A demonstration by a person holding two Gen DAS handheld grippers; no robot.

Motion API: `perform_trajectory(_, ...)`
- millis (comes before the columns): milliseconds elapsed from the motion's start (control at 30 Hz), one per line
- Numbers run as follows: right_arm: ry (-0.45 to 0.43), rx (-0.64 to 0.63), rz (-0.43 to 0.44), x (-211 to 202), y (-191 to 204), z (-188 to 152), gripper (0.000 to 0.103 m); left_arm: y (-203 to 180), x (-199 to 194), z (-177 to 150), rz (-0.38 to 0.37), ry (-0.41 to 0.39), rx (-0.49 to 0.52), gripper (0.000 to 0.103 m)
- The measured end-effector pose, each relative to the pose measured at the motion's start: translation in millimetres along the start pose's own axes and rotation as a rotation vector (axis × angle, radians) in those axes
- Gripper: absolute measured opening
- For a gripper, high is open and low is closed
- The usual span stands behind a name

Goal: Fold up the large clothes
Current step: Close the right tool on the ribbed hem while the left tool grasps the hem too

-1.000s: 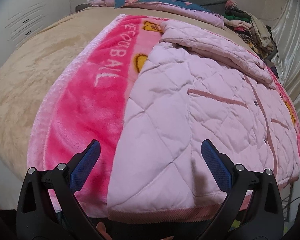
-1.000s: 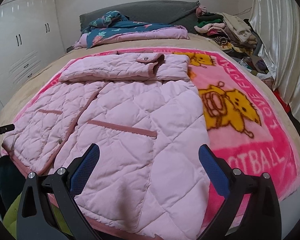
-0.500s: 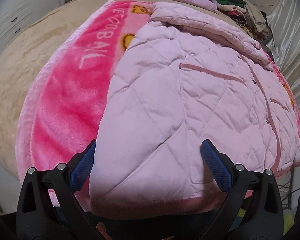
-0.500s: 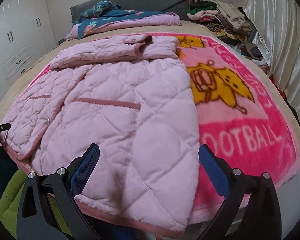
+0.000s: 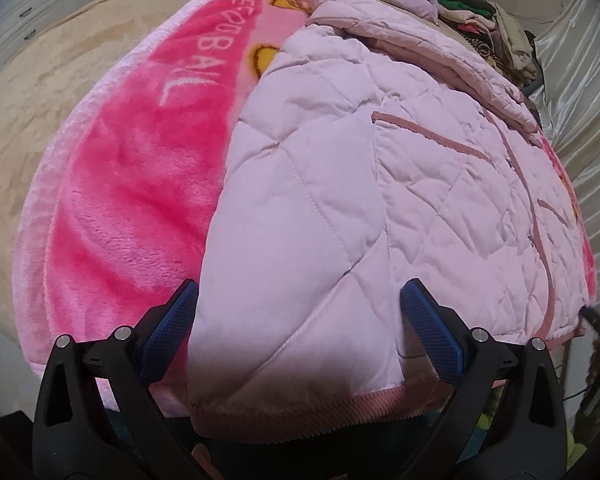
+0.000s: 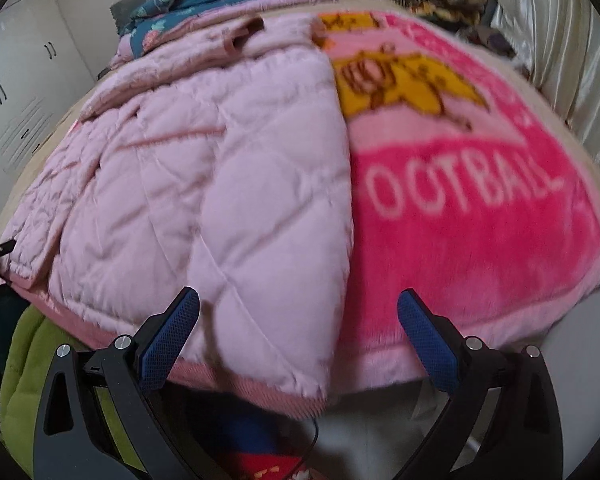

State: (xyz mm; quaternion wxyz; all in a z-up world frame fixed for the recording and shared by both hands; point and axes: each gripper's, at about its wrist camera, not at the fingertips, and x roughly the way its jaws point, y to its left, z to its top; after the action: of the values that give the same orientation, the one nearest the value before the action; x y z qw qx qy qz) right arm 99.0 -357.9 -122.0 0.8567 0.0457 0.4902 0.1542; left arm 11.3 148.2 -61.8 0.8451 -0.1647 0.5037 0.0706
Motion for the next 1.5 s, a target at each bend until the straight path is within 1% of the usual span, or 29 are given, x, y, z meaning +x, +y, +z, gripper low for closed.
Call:
perform_trajectory(133, 0.051, 0.032, 0.077, 11, 0, -11, 0.099, 3, 3, 1, -0.033, 0.015, -0.015, 0.095)
perform_trajectory(233, 0.07, 0.07, 0.117, 17, -1, -15, 0.097, 3, 2, 1, -0.036, 0.014, -0.013, 0.095)
perform_trajectory(267, 0.074, 0.086, 0.138, 18, -1, -16, 0.089, 3, 2, 1, -0.037, 0.012, -0.012, 0.094)
perform_trajectory(300, 0.086, 0.107, 0.179, 20, -2, -17, 0.075, 2, 2, 1, -0.037, 0.011, -0.012, 0.094)
perform_trajectory(333, 0.09, 0.119, 0.205, 20, -1, -18, 0.069, 2, 1, 0, -0.036, 0.009, -0.01, 0.094)
perform_trajectory(400, 0.073, 0.096, 0.221, 16, 6, -18, 0.051, 1, 0, -1, -0.034, 0.004, -0.005, 0.093)
perform_trajectory(467, 0.045, 0.079, 0.25, 7, 11, -16, 0.038, -2, -1, -2, -0.035, -0.002, 0.016, 0.093)
perform_trajectory(567, 0.017, 0.07, 0.293, 2, 14, -11, 0.038, -3, 0, -2, -0.037, 0.006, 0.025, 0.092)
perform_trajectory(633, 0.021, 0.077, 0.314, 6, 12, -11, 0.044, -3, 0, -2, -0.036, 0.013, 0.03, 0.09)
perform_trajectory(700, 0.03, 0.082, 0.32, 14, 11, -12, 0.052, -6, 1, -3, -0.026, 0.022, 0.048, 0.088)
perform_trajectory(800, 0.036, 0.107, 0.341, 23, 7, -13, 0.054, -11, 0, -7, -0.005, 0.023, 0.082, 0.082)
perform_trajectory(833, 0.033, 0.101, 0.339, 21, 5, -13, 0.052, -12, -1, -8, -0.001, 0.02, 0.089, 0.077)
perform_trajectory(867, 0.025, 0.088, 0.332, 18, 5, -13, 0.046, -14, -3, -10, -0.002, 0.015, 0.097, 0.071)
perform_trajectory(900, 0.009, 0.067, 0.32, 13, 7, -13, 0.038, -16, -4, -10, 0.001, 0.011, 0.103, 0.068)
perform_trajectory(933, -0.007, 0.047, 0.309, 8, 9, -12, 0.035, -19, -7, -12, 0.005, -0.003, 0.119, 0.06)
perform_trajectory(967, -0.025, 0.033, 0.305, 2, 11, -10, 0.029, -23, -11, -12, 0.004, -0.018, 0.134, 0.049)
perform_trajectory(1000, -0.049, 0.021, 0.308, -5, 13, -8, 0.025, -26, -14, -12, 0.006, -0.031, 0.145, 0.045)
perform_trajectory(1067, -0.08, 0.004, 0.316, -15, 16, -3, 0.022, -32, -18, -11, 0.021, -0.046, 0.164, 0.031)
perform_trajectory(1133, -0.112, -0.007, 0.325, -25, 20, 3, 0.021, -37, -22, -8, 0.039, -0.064, 0.183, 0.023)
perform_trajectory(1167, -0.123, -0.011, 0.329, -28, 20, 5, 0.02, -40, -25, -6, 0.042, -0.072, 0.192, 0.02)
perform_trajectory(1267, -0.167, -0.026, 0.338, -40, 25, 14, 0.02, -43, -31, -2, 0.042, -0.099, 0.194, 0.017)
perform_trajectory(1333, -0.196, -0.039, 0.34, -49, 28, 22, 0.02, -45, -34, 0, 0.037, -0.118, 0.186, 0.016)
perform_trajectory(1500, -0.236, -0.064, 0.337, -62, 34, 32, 0.019, -47, -39, 2, 0.032, -0.142, 0.173, 0.015)
